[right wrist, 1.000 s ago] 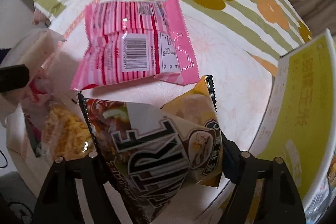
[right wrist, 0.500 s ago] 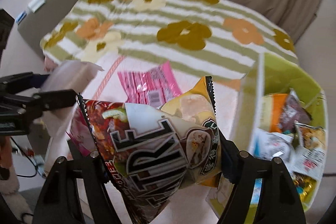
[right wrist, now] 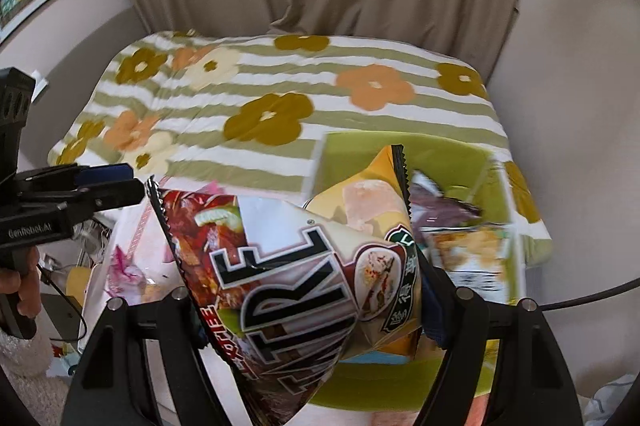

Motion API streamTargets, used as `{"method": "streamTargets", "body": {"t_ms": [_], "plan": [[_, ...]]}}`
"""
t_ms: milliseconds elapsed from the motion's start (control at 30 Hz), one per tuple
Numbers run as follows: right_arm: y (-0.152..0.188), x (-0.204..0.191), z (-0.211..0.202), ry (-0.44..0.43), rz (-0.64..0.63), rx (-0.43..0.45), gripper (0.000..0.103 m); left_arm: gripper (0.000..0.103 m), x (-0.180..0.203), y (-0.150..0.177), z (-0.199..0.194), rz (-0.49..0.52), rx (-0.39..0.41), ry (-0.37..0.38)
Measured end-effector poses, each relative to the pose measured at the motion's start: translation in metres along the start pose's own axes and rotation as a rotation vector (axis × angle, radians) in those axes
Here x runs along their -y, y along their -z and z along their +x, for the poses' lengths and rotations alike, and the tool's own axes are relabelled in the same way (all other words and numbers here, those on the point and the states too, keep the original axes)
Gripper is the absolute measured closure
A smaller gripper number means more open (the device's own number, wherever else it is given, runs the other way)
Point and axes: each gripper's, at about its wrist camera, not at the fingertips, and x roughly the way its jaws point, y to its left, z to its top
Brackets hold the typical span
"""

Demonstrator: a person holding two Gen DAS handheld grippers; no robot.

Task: Organize snacks
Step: 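Carry both packets over the yellow box and open both tools to drop them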

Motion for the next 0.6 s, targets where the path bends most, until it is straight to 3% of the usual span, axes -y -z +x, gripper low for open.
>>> {"method": "streamTargets", "body": {"t_ms": [133, 200, 233, 267, 333, 467, 600], "plan": [[-0.003, 0.029, 0.004, -0.047, 0.003, 0.009, 0.030, 0.061, -0.005, 0.005, 0.018, -0.059, -0.046, -0.091], [-0.004, 0.031, 0.010, -0.055, -0.030, 0.005, 0.030, 0.060, -0.004, 0.014, 0.032, -0.090, -0.081, -0.077], [-0.005, 0.031, 0.013, -0.073, -0.041, -0.001, 0.030, 0.053, -0.002, 0.019, 0.038, -0.087, -0.098, -0.078], [-0.006, 0.030, 0.017, -0.092, -0.048, -0.009, 0.030, 0.031, 0.000, 0.026, 0.046, -0.070, -0.124, -0.093], [-0.005, 0.032, 0.021, -0.111, -0.060, -0.020, 0.030, 0.006, 0.006, 0.042, 0.061, -0.011, -0.173, -0.141], [-0.003, 0.032, 0.026, -0.124, -0.056, -0.031, 0.030, 0.006, 0.015, 0.073, 0.082, 0.126, -0.277, -0.129], [0.004, 0.034, 0.025, -0.114, -0.023, -0.037, 0.030, 0.006, 0.032, 0.100, 0.097, 0.415, -0.361, -0.110]]}}
